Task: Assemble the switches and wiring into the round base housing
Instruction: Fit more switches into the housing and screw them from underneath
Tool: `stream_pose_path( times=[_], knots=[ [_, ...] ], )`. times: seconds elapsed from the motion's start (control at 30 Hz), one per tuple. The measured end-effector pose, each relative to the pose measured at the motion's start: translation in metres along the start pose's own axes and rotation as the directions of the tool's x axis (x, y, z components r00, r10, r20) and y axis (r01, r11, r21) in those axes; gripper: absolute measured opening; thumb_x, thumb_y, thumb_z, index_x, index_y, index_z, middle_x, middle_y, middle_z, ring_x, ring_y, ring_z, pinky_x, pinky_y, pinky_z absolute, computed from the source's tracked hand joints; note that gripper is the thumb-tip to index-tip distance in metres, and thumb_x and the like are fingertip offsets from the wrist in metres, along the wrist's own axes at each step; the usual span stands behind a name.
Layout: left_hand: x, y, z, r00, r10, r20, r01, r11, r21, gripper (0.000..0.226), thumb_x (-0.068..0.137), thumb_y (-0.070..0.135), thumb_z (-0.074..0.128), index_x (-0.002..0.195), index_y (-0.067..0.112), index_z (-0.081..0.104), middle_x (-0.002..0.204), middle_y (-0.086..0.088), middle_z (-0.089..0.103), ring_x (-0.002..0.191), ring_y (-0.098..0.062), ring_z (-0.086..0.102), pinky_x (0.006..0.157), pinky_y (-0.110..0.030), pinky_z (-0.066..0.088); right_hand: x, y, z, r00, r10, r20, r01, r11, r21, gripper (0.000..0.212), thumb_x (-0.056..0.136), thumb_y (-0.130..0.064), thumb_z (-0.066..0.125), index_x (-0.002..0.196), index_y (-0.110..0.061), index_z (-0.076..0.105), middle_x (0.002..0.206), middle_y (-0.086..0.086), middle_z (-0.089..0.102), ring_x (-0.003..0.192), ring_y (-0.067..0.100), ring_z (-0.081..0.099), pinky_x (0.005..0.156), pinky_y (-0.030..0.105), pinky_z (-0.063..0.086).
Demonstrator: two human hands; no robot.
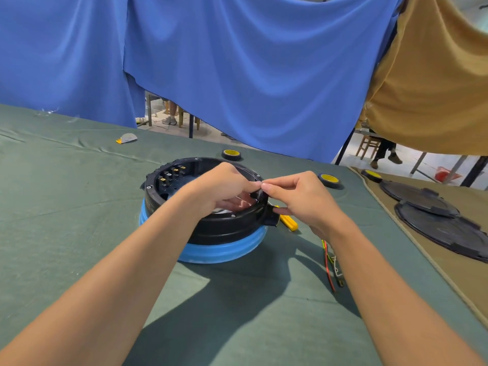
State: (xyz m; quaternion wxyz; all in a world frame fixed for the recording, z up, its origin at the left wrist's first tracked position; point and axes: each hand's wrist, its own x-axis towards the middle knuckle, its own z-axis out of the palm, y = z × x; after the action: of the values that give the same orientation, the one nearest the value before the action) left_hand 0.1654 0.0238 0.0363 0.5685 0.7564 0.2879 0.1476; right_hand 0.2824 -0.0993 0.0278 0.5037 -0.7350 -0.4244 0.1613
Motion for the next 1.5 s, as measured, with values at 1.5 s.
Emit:
stream_pose_path(
  times=[1.5],
  knots=[
    [0.006, -0.003, 0.009, 0.997, -0.041, -0.071, 0.048, 0.994, 0.097, 0.021, 0.089, 0.020, 0.071, 0.091, -0.001, 0.073, 0.084, -0.014, 0.075, 0.072, -0.022, 0.065, 0.082, -0.035, 0.058, 0.002, 0.003, 0.020, 0.964, 0.239, -0.118, -0.194, 0.932, 0.308, 0.015, 0.084, 0.001, 0.068, 0.082, -0.013, 0.072, 0.090, 0.006, 0.069, 0.091, 0.018, 0.066, 0.058, 0.026, 0.056]
  ],
)
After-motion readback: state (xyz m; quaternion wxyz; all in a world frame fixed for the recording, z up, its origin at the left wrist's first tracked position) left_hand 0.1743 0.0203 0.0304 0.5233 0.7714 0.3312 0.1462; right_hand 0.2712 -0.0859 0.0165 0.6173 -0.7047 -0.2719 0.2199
